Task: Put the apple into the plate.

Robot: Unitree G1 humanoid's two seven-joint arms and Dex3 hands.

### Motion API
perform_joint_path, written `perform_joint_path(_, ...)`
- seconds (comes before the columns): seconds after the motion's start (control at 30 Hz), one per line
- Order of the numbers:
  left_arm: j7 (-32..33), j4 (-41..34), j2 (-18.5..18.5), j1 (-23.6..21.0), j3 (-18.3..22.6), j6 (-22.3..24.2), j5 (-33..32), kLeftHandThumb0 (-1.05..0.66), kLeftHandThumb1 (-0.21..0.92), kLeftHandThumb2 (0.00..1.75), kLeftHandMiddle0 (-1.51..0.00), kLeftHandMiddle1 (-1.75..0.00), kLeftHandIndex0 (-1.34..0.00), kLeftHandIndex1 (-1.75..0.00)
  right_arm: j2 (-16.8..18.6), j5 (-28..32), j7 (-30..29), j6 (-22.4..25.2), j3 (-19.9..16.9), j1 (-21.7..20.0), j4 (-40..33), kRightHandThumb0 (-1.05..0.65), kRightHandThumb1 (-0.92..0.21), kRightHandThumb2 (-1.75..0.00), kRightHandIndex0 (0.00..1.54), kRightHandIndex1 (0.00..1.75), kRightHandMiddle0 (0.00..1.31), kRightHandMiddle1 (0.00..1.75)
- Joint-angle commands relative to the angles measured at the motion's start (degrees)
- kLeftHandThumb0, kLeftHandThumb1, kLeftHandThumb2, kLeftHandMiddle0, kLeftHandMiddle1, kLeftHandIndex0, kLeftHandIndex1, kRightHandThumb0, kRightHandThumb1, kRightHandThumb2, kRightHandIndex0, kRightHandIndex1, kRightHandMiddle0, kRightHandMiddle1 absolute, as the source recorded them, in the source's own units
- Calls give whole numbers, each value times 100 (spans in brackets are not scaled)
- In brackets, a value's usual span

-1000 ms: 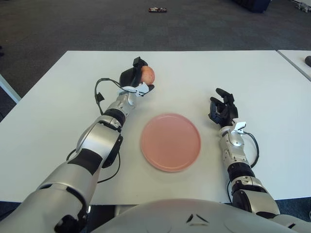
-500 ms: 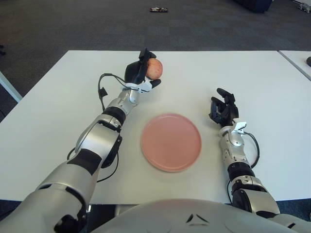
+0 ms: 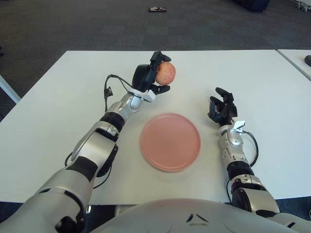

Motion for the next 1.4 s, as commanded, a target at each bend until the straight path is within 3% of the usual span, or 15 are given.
perform_joint_path(0.0,-609,-828,216,541,-64,-268,-176,-50,24,140,-122,-175,-67,-175,6,27,-12,310,-20,208,251,-44,-57,-94,13,79,0,87)
perform_joint_path(0.4,-2096,-1671,426,1164,32,-776,-704,-50,24,141,-121,-175,-67,-175,6,37,28,240,-30,195,281,-43,-58,-93,13,78,0,85)
perform_joint_path(0.53,-2769,-2185,718,1337,-13,-871,-874,-50,24,140,-121,-175,-67,-175,3,31,45,248,-17,191,280,-42,-58,-93,13,78,0,86)
perform_joint_path(0.87,-3991,-2806,1190,1880,-159,-841,-1034,-50,25,140,-121,-175,-67,-175,20,83,90,289,-50,179,298,-41,-57,-94,14,78,0,85)
perform_joint_path(1.37,-5372,-3608,1509,2037,-160,-201,-1173,-49,27,137,-121,-175,-65,-175,18,27,50,281,-27,177,299,-42,-57,-95,13,78,0,87)
